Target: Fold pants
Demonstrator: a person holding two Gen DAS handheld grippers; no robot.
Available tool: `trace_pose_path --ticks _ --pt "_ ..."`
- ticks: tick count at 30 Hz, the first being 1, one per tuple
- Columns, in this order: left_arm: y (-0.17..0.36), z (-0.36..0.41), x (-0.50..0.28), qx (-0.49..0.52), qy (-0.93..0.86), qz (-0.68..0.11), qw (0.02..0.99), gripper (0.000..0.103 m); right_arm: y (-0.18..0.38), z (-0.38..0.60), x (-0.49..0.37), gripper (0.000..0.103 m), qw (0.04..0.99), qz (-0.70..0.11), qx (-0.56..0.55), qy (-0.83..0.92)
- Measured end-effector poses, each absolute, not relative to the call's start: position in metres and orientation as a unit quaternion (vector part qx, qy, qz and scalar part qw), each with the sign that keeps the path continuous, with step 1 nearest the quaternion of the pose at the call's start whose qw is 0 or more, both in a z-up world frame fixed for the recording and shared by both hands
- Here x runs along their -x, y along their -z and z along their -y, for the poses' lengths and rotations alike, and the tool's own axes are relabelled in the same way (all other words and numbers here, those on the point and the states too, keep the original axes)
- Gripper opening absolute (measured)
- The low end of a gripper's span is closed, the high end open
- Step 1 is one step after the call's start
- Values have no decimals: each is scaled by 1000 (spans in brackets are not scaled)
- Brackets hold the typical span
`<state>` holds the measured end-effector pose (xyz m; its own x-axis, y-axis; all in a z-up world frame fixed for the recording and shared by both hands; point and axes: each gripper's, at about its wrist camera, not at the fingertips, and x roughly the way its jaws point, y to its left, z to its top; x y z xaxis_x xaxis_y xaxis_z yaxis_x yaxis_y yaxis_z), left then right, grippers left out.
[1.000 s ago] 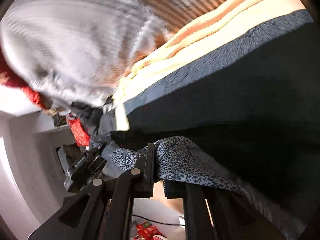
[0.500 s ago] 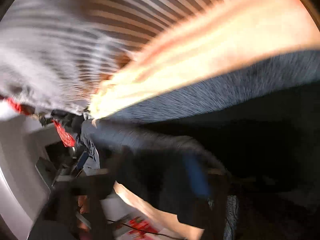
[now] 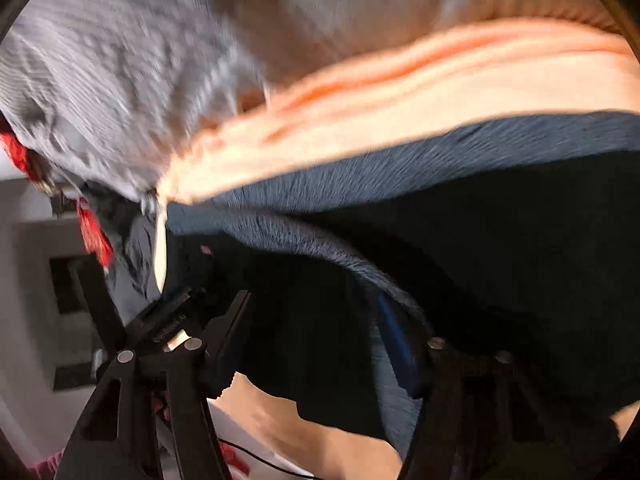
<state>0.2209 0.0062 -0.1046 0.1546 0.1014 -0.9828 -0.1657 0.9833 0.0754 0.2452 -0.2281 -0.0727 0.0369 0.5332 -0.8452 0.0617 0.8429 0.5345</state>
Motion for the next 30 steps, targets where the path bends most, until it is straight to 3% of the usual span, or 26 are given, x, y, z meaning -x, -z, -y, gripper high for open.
trace_pose_path --ticks 6,15,22,30 --pt "78 20 -201 18 -56 -653 755 70 23 293 -187 73 741 -640 -169 -112" --pt "70 149 -134 12 140 -692 708 70 9 412 -17 73 739 -629 -232 62" --pt "76 211 -98 40 229 -712 662 70 28 457 109 73 703 -590 -349 190" --pt "83 233 -96 37 245 -716 653 70 64 474 161 73 688 -568 -399 214"
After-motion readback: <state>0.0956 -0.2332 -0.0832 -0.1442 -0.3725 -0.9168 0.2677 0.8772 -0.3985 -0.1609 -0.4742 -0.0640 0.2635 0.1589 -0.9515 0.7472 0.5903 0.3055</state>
